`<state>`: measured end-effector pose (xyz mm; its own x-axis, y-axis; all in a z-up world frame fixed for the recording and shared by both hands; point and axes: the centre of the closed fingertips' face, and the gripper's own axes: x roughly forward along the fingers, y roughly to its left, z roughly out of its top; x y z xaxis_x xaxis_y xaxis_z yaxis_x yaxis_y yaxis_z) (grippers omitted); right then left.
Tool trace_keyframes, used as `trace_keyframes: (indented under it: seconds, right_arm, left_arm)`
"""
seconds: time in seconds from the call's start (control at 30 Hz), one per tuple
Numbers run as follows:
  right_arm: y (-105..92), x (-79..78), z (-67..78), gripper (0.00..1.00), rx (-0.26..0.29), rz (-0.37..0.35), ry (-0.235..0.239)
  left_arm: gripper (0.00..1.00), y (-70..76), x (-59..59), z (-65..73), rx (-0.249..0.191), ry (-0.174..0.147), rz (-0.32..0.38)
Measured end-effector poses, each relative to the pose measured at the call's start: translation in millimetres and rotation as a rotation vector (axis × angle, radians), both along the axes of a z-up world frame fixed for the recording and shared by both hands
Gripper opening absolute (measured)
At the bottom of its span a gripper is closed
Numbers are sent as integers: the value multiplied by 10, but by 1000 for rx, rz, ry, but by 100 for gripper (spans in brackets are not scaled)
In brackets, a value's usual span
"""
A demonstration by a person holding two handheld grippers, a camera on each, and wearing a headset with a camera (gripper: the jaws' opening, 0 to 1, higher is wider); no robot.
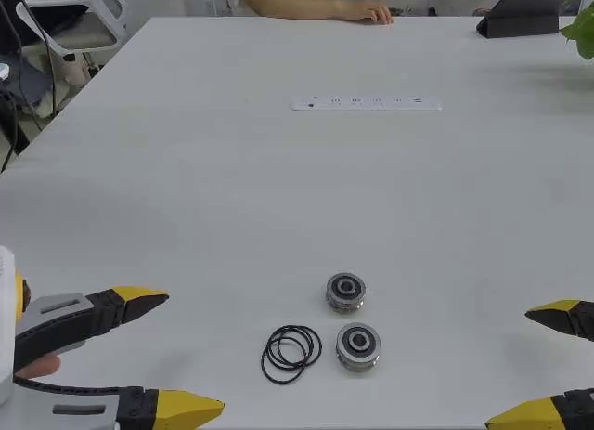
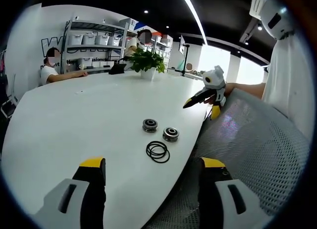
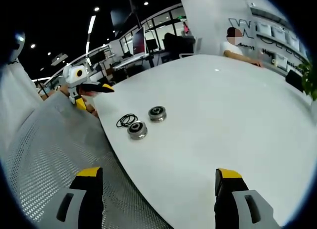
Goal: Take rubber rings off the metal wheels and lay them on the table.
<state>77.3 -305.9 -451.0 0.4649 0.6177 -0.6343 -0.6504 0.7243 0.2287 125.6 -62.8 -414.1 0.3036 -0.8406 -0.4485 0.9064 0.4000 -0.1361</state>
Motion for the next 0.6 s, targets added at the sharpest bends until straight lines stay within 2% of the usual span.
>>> trace_keyframes:
  seconds: [0.6]
  right_arm:
    - [20, -25, -12, 93, 7, 0, 9]
  left_arm:
    - [75, -30, -49, -46, 2, 13, -4]
